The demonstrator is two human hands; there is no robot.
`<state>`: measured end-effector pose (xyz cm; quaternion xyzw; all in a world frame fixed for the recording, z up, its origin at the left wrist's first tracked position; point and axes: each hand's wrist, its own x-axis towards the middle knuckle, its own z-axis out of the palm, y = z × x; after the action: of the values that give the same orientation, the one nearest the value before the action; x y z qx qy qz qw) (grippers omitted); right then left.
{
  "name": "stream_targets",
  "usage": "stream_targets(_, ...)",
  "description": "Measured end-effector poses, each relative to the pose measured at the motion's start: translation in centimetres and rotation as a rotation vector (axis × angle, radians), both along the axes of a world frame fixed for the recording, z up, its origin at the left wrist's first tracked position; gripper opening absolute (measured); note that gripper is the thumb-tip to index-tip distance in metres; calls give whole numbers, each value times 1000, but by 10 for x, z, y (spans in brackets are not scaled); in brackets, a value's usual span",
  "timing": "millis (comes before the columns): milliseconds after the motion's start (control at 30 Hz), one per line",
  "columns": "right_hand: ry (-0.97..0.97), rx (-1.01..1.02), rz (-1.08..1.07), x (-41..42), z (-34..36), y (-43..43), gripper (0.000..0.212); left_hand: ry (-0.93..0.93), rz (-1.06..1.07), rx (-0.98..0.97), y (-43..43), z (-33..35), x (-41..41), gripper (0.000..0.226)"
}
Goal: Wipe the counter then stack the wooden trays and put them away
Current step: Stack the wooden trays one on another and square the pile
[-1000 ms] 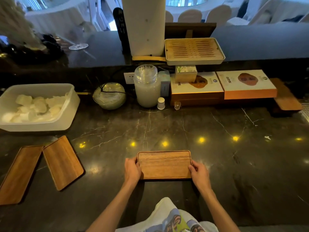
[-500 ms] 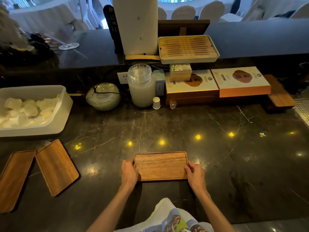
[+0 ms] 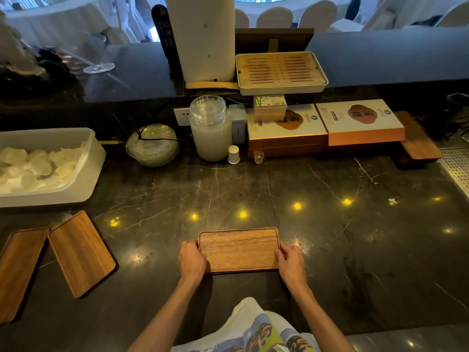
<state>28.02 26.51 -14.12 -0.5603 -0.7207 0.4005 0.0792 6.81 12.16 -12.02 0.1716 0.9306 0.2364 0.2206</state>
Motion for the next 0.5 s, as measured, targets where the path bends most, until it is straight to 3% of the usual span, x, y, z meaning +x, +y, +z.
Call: stream_targets(500, -10, -46, 68, -4, 14, -11, 35, -204, 91, 83, -8, 3, -4, 22)
